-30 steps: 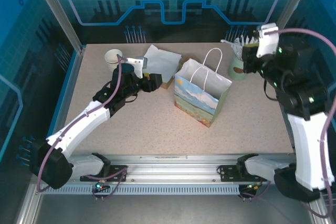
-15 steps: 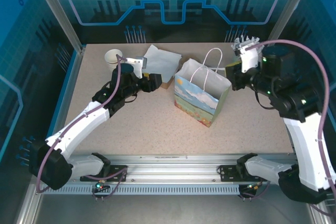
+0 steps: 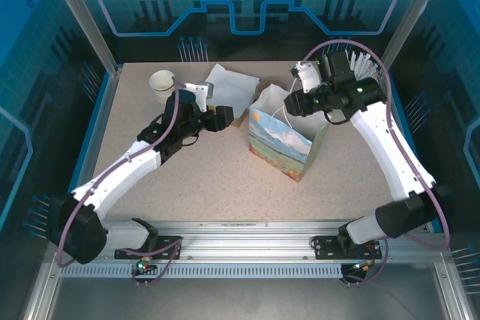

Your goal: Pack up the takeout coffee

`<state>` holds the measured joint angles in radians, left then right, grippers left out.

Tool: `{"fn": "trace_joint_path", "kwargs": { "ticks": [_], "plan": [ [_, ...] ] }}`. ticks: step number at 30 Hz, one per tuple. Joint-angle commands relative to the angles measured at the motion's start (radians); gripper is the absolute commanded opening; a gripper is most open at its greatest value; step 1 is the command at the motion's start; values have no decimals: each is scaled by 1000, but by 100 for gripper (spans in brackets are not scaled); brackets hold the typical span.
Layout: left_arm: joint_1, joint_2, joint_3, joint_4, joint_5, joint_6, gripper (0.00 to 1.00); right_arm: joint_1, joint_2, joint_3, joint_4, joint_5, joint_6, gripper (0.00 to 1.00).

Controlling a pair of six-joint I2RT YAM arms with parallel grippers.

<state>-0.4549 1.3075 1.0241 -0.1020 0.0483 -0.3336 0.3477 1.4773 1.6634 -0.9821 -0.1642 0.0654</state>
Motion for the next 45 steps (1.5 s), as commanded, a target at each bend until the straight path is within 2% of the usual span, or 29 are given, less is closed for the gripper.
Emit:
{"fn": "trace_joint_path", "kwargs": {
  "ticks": [1, 5, 10, 13, 19, 26, 31, 36, 45],
  "plan": [
    [16, 68, 74, -8, -7, 25, 72, -21, -43, 17, 39, -54, -3, 50],
    [55, 219, 175, -37, -9, 41, 72, -63, -135, 25, 73, -16, 9, 63],
    [69, 464, 387, -143, -78, 134, 73, -84, -258, -17, 139, 87, 20, 74],
    [80, 603, 520, -212, -127, 185, 74, -84, -307, -45, 167, 102, 22, 76],
    [105, 852, 788, -369, -148, 255, 77, -81, -370, -107, 204, 111, 8, 77],
    [131, 1064, 1038, -505, -173, 292, 80, -81, -368, -132, 206, 106, -7, 78],
    [136, 1166, 1143, -547, -162, 309, 80, -80, -355, -145, 212, 92, -7, 78],
    [136, 1210, 1187, -563, -168, 326, 75, -79, -347, -146, 208, 78, -8, 78],
    [136, 1218, 1191, -573, -173, 338, 56, -76, -349, -170, 211, 73, -7, 77]
  ]
}}
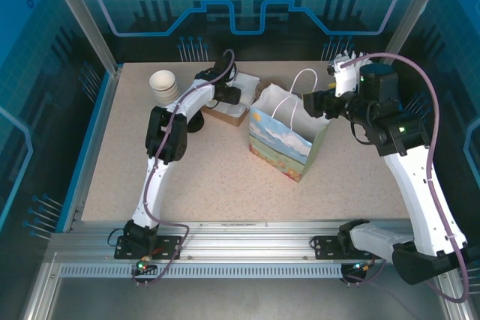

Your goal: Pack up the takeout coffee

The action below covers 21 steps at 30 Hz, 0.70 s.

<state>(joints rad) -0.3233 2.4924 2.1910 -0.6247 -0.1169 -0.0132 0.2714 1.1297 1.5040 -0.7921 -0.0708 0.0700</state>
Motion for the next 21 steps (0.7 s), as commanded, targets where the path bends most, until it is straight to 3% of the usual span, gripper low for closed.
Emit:
{"fn": "trace_joint_path", "kwargs": {
  "ticks": [1, 15, 21],
  "plan": [
    [5, 30, 22, -52, -7, 18, 55, 0, -2, -12, 19, -20, -13, 78],
    [4, -46, 1, -36, 18, -2, 35, 7, 7, -21, 4, -23, -19, 78],
    [4, -80, -17, -20, 22, -5, 32, 9, 15, -21, 0, -34, -18, 77]
  ]
}}
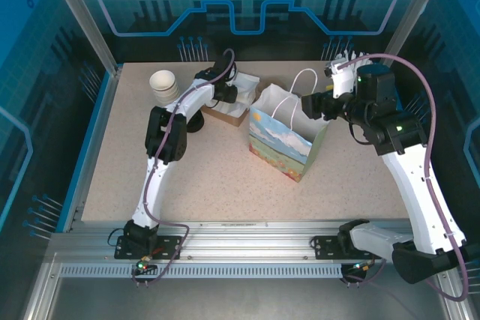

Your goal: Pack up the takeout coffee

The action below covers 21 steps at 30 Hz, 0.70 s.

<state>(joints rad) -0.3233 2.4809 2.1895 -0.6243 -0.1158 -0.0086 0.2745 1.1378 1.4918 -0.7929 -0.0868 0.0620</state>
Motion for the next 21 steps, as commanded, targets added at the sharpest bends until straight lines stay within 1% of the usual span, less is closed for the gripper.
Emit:
{"fn": "trace_joint_path", "kwargs": {
  "ticks": [1, 8, 16, 21],
  "plan": [
    [5, -74, -17, -19, 21, -10, 31, 6, 8, -8, 0, -18, -11, 77],
    [5, -98, -31, -6, 22, -8, 24, 11, 11, -6, -6, -19, -10, 77],
    [5, -115, -34, -4, 25, -2, 11, 18, 12, 1, -16, -17, -8, 77],
    [6, -184, -57, 10, 14, 12, 7, 35, 4, 26, -21, 7, -4, 77]
  ]
}}
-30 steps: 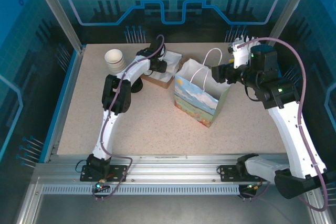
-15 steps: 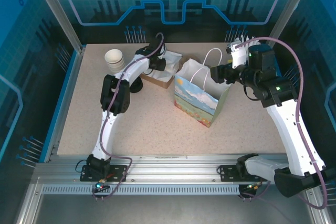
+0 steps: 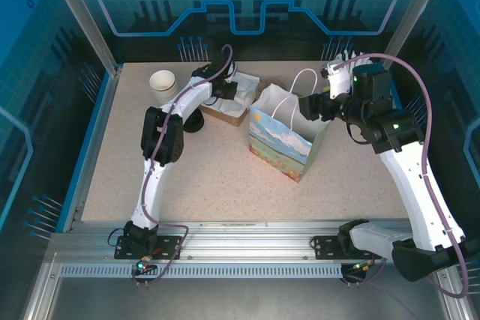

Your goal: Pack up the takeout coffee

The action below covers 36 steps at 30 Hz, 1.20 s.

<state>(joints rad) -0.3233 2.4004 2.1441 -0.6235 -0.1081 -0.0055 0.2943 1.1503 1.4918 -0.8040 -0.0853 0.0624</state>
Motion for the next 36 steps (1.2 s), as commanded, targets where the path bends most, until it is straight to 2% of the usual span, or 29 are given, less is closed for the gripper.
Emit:
{"fn": "trace_joint_path", "kwargs": {
  "ticks": [1, 10, 14, 17, 21, 25, 30, 36],
  "plan": [
    [6, -125, -22, 17, 5, 10, 6, 19, -11, 32, -10, 12, -3, 77],
    [6, -363, -172, 107, -3, 14, 5, 49, -31, 91, 5, 59, 13, 77],
    [4, -517, -281, 174, 32, -20, 5, 86, -35, 119, 34, 57, 17, 78],
    [-2, -683, -440, 291, 98, -71, 5, 126, -20, 139, 58, -6, 22, 79],
    [-31, -922, -713, 558, 187, -158, 5, 206, 49, 170, 107, -133, 60, 81],
    [-96, -1056, -836, 651, 177, -188, 5, 296, 129, 206, 188, -158, 88, 84],
    [-178, -1120, -869, 648, 128, -187, 5, 400, 213, 266, 225, -18, 72, 88],
    [-228, -1154, -893, 659, 124, -195, 5, 414, 240, 259, 305, 88, 81, 86]
  ]
}}
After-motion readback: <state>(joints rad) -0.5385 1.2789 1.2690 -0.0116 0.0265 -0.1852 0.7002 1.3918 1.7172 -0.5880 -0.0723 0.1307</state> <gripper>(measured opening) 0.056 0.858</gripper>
